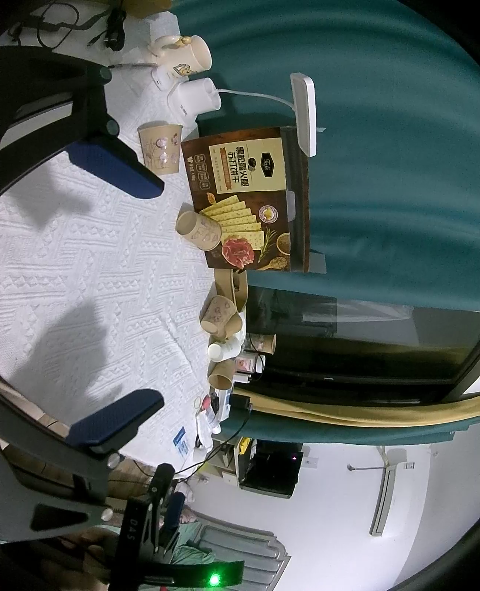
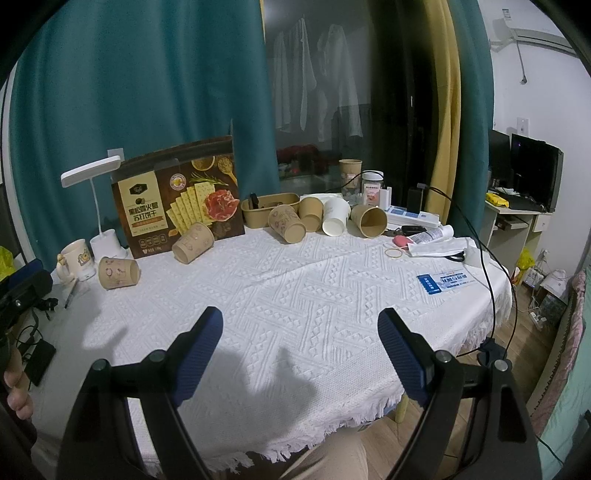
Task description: Flip cup upright
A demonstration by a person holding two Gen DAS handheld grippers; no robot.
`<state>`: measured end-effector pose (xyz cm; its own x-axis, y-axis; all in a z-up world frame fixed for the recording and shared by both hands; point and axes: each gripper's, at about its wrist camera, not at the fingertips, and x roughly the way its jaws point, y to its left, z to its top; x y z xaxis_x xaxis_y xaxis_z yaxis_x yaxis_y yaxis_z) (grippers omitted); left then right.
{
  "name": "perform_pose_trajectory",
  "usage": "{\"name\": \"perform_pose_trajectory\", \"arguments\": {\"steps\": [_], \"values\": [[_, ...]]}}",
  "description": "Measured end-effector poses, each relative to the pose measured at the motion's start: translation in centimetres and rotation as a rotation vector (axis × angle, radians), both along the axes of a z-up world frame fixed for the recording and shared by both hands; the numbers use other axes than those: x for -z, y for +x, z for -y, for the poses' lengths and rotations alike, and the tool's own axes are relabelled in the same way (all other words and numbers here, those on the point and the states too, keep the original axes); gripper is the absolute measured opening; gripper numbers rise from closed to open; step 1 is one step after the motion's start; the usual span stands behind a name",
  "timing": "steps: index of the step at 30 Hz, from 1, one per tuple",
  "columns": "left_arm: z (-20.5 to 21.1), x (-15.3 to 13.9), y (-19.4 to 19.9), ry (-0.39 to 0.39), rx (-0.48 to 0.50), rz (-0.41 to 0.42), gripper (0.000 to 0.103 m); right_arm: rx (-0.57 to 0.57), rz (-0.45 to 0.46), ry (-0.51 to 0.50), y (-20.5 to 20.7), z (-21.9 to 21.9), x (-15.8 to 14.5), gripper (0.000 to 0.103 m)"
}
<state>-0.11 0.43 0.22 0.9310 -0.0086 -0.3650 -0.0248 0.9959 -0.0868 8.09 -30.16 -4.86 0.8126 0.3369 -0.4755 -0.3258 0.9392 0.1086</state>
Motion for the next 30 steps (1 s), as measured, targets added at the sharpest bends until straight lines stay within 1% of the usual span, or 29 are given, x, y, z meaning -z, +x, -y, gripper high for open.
{"name": "perform_pose_trajectory", "arguments": {"steps": [17, 18, 30], "values": [[0.08, -0.07, 0.01, 0.001, -0.001, 0.004, 0.103, -0.001, -0.001, 0.001, -0.13, -0.08, -0.42, 0.084], [0.06, -0.06, 0.01, 0.001, 0.0, 0.004, 0.103, -0.002, -0.001, 0.001, 0.06, 0.07, 0.02, 0.084], [0.14, -0.32, 0.03, 0.001, 0.003, 0.005, 0.103, -0.001, -0.003, 0.002, 0.26, -0.07, 0.11, 0.084]]}}
